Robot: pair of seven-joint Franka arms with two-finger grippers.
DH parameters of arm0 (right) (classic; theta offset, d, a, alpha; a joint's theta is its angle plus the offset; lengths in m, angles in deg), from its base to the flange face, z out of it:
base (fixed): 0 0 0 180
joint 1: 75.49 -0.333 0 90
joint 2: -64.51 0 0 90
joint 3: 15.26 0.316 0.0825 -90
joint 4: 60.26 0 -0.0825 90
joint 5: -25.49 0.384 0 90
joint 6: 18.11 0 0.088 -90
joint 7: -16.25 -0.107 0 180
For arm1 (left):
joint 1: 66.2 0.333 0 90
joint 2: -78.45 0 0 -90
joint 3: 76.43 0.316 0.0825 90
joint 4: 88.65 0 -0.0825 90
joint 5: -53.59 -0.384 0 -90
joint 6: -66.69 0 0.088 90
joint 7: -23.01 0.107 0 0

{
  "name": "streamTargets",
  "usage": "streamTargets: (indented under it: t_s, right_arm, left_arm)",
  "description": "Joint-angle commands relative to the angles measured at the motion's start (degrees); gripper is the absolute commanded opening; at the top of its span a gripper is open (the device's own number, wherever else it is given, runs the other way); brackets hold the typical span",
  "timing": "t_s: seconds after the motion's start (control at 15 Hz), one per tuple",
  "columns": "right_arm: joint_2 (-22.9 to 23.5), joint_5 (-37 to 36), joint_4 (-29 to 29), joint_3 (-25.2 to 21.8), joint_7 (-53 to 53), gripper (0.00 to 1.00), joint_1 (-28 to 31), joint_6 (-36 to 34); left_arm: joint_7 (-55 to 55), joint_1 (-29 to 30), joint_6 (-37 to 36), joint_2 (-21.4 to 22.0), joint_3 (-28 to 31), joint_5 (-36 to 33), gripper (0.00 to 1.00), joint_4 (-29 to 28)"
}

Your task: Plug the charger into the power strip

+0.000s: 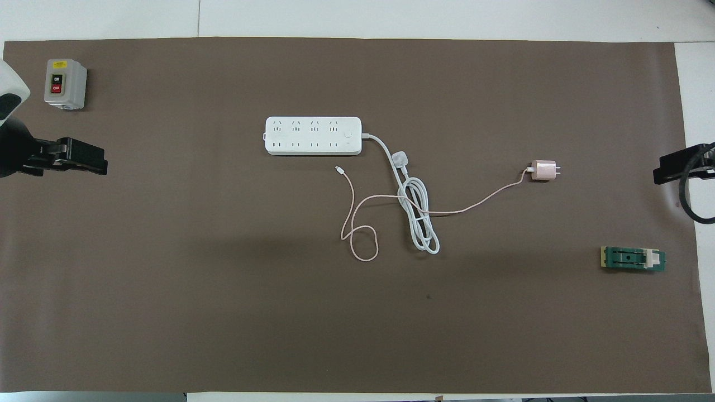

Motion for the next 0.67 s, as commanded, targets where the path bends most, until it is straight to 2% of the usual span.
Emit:
streamTargets:
  t_s: [0.0, 0.6]
  right_arm:
    - [-0.6, -0.8, 0.5, 0.2, 0.2, 1.00, 0.3, 0.1]
    - [-1.0, -0.1, 1.4, 0.3, -0.7, 1.00, 1.0, 2.7]
  left_arm:
    - [0.1, 0.3, 0.1, 0.5, -0.1, 0.7, 1.00, -0.3]
    - [0.1, 0.4, 0.0, 0.4, -0.1, 0.7, 1.00, -0.4]
